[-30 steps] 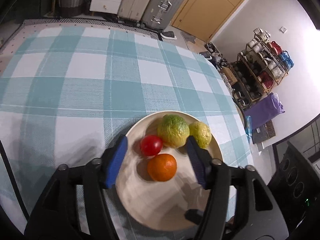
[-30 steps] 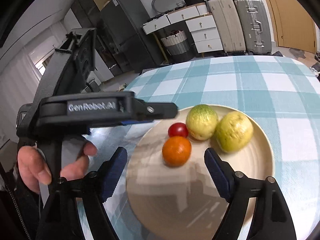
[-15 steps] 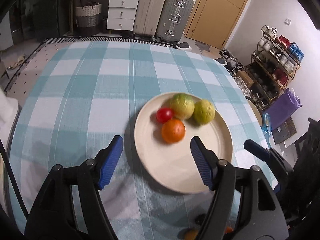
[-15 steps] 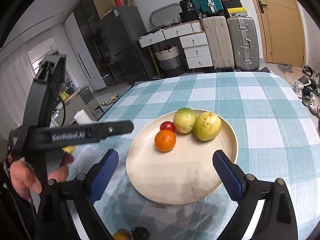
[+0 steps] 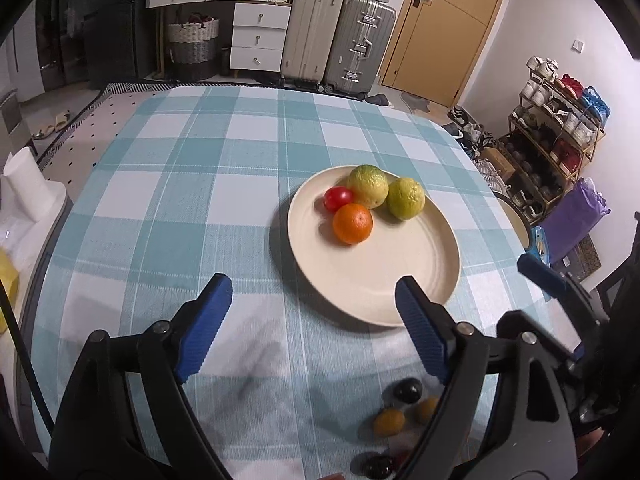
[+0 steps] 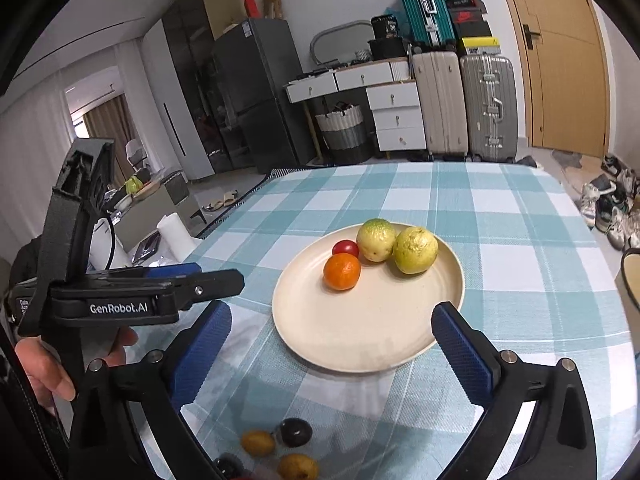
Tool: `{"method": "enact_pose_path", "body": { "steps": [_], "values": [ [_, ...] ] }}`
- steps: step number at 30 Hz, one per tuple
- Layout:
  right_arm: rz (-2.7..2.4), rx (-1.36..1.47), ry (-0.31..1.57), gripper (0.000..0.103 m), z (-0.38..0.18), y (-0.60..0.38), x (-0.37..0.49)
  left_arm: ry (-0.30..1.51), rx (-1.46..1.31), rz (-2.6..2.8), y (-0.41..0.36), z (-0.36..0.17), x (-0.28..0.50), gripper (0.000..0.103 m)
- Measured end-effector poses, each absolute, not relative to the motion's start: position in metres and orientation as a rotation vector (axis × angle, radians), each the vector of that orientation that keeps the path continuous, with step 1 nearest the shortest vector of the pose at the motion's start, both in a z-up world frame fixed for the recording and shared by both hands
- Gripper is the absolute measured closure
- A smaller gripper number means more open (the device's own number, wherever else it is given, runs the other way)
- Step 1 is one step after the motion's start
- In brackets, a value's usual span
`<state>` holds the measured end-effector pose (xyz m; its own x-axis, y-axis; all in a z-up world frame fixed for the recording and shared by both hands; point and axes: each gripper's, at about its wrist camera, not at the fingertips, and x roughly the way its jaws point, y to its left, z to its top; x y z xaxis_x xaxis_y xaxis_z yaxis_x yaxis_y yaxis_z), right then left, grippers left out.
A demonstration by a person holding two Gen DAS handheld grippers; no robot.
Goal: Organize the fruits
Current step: 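Withdraw both open tools from the plate toward the remaining fruits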
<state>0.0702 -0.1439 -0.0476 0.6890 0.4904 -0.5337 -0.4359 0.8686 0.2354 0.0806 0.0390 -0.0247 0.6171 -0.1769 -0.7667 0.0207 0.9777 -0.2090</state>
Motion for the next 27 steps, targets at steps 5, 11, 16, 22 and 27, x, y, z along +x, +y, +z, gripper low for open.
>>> {"method": "enact_pose_path", "body": {
  "steps": [5, 11, 16, 22, 27],
  "values": [
    [0.518, 0.074, 0.593, 0.0, -0.041, -0.146, 0.055, 0.888, -0.177, -0.1, 0.037, -0.023, 0.064, 0.018],
    [0.503, 0.062, 0.554, 0.0, -0.039, -0.151, 0.036, 0.867, -0.188, -0.087, 0.037, -0.021, 0.045, 0.01],
    [0.497, 0.053, 0.536, 0.0, -0.038, -0.153, 0.021, 0.843, -0.193, -0.083, 0.039, -0.02, 0.029, 0.002],
    [0.49, 0.031, 0.533, 0.0, -0.041, -0.154, 0.003, 0.856, -0.194, -0.145, 0.037, -0.028, 0.012, 0.001],
    [0.501, 0.047, 0.558, 0.0, -0.048, -0.157, -0.006, 0.904, -0.184, -0.209, 0.03, -0.044, -0.003, 0.001]
  ]
}}
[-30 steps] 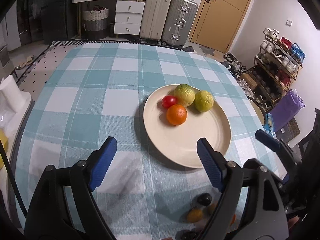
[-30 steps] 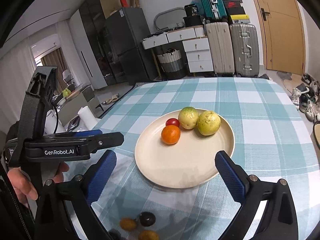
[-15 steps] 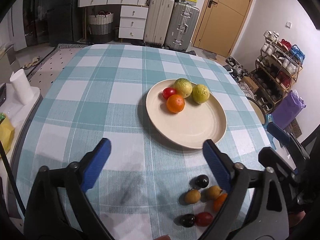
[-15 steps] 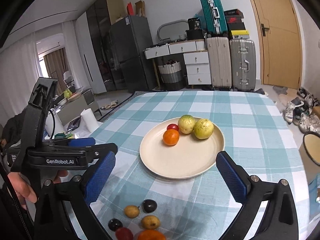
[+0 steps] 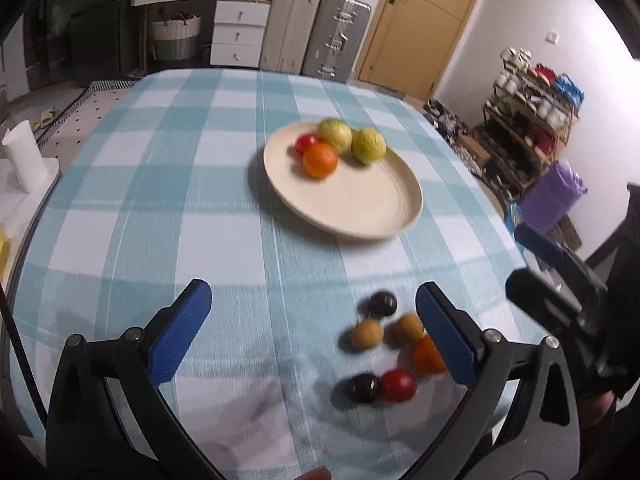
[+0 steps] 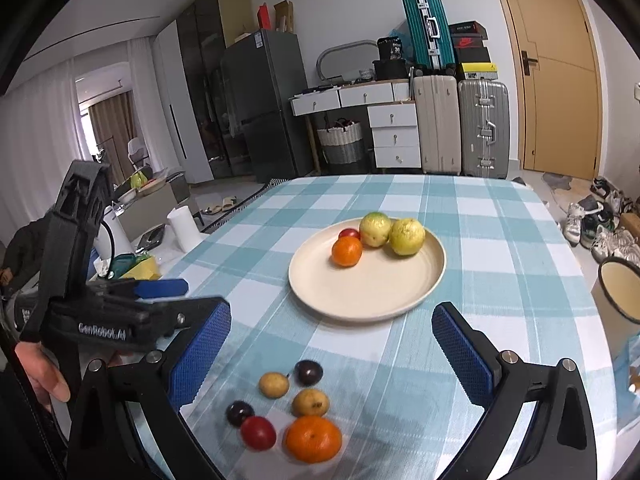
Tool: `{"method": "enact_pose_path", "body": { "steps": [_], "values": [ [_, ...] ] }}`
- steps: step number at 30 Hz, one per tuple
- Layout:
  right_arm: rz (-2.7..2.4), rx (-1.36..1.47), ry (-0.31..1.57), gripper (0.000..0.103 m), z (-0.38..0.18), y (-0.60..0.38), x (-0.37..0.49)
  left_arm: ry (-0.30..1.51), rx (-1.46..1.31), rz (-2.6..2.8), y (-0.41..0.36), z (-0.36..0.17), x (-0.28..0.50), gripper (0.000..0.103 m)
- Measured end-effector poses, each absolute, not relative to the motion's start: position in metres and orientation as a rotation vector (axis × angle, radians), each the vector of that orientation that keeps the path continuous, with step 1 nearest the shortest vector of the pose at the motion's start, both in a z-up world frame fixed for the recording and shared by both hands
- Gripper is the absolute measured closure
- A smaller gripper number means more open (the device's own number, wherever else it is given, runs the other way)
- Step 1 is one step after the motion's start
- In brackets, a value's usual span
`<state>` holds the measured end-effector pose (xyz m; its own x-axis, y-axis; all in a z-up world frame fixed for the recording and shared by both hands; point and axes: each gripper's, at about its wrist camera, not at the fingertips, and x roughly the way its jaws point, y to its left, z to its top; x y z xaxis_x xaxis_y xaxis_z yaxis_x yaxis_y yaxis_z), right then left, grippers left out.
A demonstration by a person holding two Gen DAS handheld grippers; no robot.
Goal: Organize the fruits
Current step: 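Withdraw both open tools from the plate toward the remaining fruits, then grasp the dark plum with the left tool while the right tool approaches the mandarin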
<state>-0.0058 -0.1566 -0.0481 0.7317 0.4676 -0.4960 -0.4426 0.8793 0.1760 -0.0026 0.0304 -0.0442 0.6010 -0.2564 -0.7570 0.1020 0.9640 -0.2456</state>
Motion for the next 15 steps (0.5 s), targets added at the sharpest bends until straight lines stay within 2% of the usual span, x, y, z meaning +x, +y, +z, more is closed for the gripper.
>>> {"method": "enact_pose_path", "body": {
  "steps": [10, 15],
  "values": [
    [0.531, 0.095, 0.633, 0.0, -0.071, -0.164, -0.021, 0.981, -0.175, -0.26, 0.033, -0.081, -0.022, 0.001],
    [0.513, 0.107, 0.657, 0.0, -0.08, -0.17, -0.024, 1.038, -0.298, -0.311, 0.041, -0.101, -0.022, 0.002]
  ]
}}
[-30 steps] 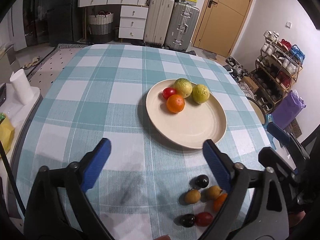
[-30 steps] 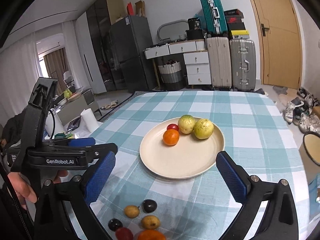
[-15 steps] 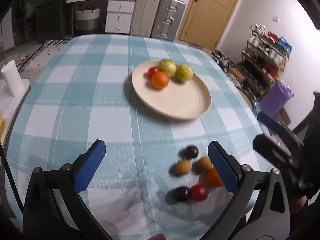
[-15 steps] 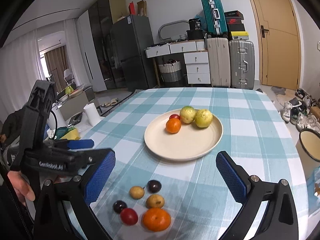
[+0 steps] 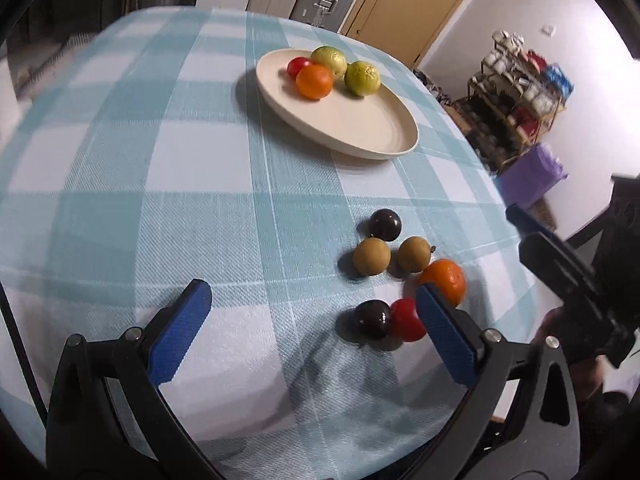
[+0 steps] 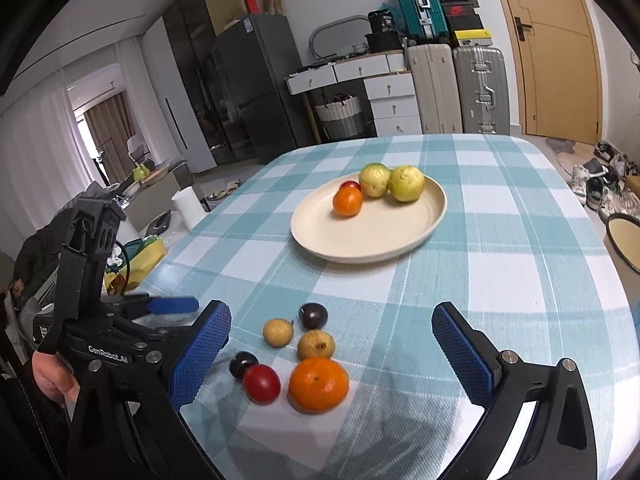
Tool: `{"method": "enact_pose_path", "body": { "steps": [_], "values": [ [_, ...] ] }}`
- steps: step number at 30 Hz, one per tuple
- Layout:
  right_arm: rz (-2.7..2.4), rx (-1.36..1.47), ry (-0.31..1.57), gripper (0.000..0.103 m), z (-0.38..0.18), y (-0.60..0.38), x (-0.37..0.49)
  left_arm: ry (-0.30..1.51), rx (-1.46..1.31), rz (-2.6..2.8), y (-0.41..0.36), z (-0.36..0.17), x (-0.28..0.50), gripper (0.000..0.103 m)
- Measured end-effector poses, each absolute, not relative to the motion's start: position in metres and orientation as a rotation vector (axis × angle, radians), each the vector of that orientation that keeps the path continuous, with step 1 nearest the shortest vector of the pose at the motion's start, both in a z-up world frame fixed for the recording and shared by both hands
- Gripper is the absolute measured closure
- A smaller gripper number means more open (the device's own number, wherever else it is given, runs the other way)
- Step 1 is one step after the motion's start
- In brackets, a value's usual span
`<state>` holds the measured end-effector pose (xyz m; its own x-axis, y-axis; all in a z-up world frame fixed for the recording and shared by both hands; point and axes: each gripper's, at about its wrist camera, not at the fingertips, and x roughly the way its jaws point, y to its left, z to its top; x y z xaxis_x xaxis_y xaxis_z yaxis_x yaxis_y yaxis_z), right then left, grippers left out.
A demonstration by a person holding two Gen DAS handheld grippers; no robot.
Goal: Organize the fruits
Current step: 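Grasp the dark plum with the left tool while the right tool approaches the mandarin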
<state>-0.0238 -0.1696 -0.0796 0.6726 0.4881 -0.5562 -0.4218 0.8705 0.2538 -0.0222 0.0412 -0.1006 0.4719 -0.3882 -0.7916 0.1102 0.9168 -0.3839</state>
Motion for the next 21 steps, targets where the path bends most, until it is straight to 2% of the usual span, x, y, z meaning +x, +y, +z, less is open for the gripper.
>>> {"method": "enact_pose_path", "body": {
  "steps": [2, 7, 11, 13, 15, 21],
  "values": [
    [0.504, 0.11, 0.659, 0.0, -0.081, -0.172, -0.024, 1.043, -0.302, -0.316, 0.041, -0.104, -0.022, 0.002],
    [0.499, 0.107, 0.659, 0.0, -0.081, -0.172, -0.023, 1.037, -0.275, -0.342, 0.034, -0.102, -0.025, 0.01],
    [0.504, 0.106, 0.657, 0.0, -0.081, -0.171, -0.022, 1.052, -0.229, -0.36, 0.024, -0.104, -0.026, 0.026],
    [0.504, 0.103, 0.657, 0.0, -0.081, -0.171, -0.022, 1.051, -0.226, -0.372, 0.022, -0.105, -0.026, 0.03],
    [0.497, 0.095, 0.652, 0.0, -0.081, -0.171, -0.023, 1.053, -0.225, -0.384, 0.021, -0.105, -0.026, 0.041],
    [0.501, 0.085, 0.655, 0.0, -0.081, -0.17, -0.025, 1.066, -0.204, -0.429, 0.011, -0.104, -0.027, 0.061]
  ]
}}
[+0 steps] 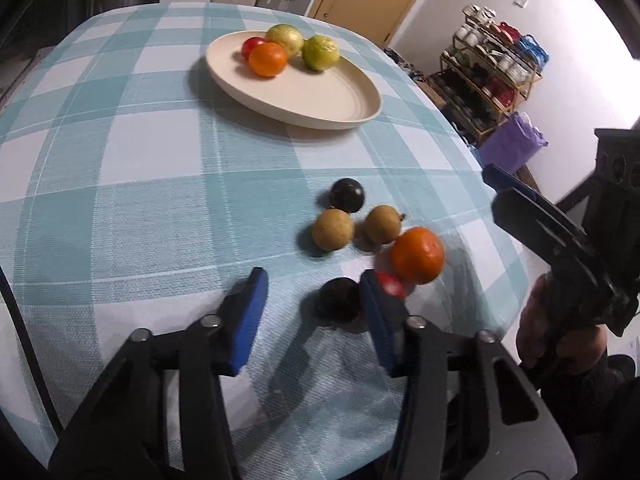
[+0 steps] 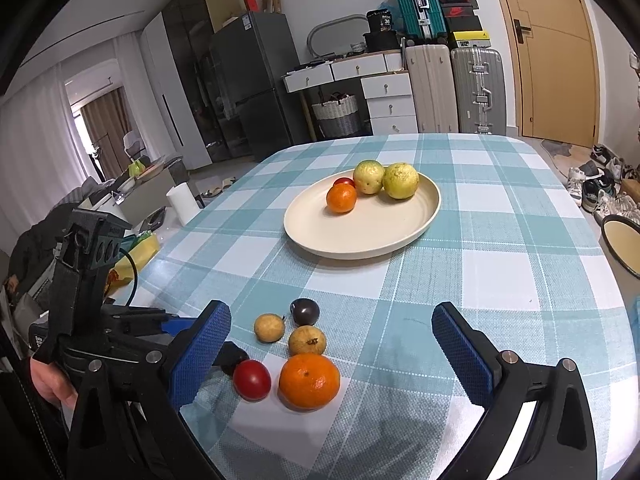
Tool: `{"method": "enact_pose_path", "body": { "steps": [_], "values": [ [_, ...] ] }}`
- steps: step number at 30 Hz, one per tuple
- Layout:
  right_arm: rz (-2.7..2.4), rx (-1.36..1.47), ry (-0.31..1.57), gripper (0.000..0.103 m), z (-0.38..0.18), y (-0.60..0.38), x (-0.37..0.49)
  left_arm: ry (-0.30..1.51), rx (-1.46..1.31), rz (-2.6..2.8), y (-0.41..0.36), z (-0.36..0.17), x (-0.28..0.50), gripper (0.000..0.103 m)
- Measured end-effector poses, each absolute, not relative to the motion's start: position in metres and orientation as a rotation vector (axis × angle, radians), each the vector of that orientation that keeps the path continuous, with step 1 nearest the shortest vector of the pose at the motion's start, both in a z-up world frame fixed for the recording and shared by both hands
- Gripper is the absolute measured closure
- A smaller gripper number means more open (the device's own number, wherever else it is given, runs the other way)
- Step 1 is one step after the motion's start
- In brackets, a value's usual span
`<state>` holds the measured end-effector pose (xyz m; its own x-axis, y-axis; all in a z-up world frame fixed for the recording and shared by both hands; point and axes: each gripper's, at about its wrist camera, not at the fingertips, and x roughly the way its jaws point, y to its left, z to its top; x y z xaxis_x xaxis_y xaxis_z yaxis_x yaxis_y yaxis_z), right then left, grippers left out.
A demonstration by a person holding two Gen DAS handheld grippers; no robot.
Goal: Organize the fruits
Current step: 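Grasp the dark plum with the left tool while the right tool approaches the mandarin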
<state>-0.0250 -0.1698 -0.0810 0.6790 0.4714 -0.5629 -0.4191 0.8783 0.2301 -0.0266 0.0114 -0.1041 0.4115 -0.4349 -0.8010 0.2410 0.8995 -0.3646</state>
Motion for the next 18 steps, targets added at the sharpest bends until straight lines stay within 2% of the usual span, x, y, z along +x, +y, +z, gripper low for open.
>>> {"method": "enact_pose_path", "body": {
  "steps": [8, 15, 18],
  "values": [
    [0.502, 0.087, 0.654, 0.0, -0.0811, -0.1709, -0.0251, 1.064, -0.163, -0.453, 0.002, -0.1, -0.0314, 0.076],
    [0.501, 0.091, 0.657, 0.0, -0.0822, -0.1717, -0.0252, 1.099, -0.188, -0.501, 0.004, -0.1008, -0.0315, 0.084],
    [0.498, 0.095, 0.659, 0.0, -0.0832, -0.1723, -0.0258, 1.1, -0.18, -0.504, 0.0023, -0.1003, -0.0328, 0.084]
  ]
}}
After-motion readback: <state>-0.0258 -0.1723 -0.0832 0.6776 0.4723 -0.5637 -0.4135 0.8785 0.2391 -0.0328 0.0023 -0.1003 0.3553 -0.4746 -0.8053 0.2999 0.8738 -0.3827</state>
